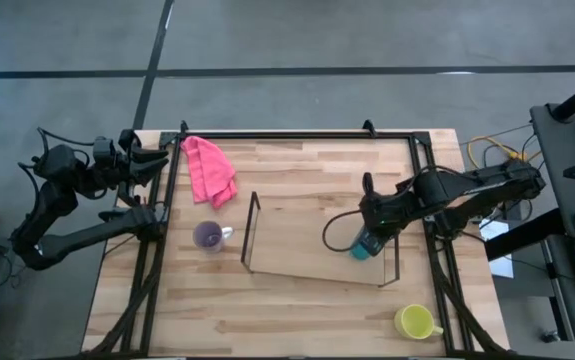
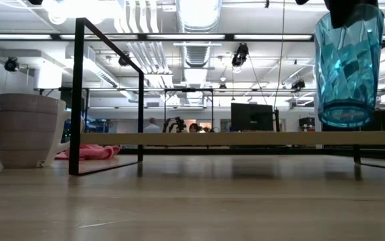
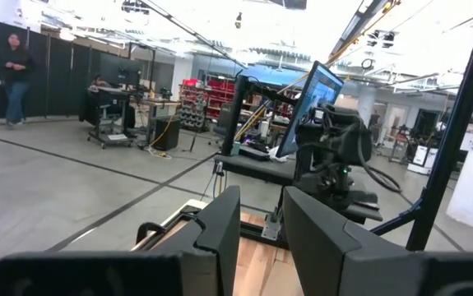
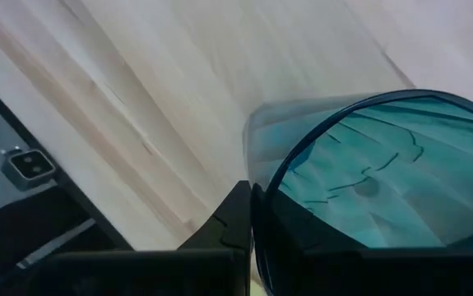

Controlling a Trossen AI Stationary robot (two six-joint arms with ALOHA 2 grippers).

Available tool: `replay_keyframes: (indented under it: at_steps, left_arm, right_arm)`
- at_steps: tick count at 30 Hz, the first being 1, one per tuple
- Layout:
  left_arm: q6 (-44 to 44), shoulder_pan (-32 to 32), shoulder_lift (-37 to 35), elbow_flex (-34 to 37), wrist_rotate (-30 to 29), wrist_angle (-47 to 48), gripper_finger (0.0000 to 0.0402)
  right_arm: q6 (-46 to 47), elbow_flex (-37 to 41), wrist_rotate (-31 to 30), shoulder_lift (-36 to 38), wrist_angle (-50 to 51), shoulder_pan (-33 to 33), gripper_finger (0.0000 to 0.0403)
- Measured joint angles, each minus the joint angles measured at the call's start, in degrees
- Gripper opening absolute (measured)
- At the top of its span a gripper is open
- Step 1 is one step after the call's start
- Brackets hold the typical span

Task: Stack small to large cups/mugs on shelf
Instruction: Put blue transparent cup on the shelf

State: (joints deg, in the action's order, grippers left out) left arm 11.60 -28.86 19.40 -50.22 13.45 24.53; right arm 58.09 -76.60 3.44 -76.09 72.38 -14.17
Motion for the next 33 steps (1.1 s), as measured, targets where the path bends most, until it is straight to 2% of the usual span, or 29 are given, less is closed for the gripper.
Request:
replay_keyframes:
  at_steps: [7,18,25,33]
  left_arm:
    - [0.0,0.0,0.0,0.0,0.0,0.0,0.0082]
    - [0.0,0.0,0.0,0.0,0.0,0.0,0.0082]
    - [0.0,0.0,0.0,0.0,0.0,0.0,0.0082]
    - [0.0,0.0,0.0,0.0,0.0,0.0,0.0082]
  right_arm:
    - [-3.1,-0.5,0.1,-4.5,-1.0,-1.1,0.0013]
    - [-5.4,-6.9,-0.5,-9.2,-0.4,-1.0,0.0013]
    - [-6.5,-7.9,-0.9,-13.4,3.0,-1.0,0.0014]
    - [-5.8,-7.7,-0.9,-13.0,2.3,-1.3,0.0014]
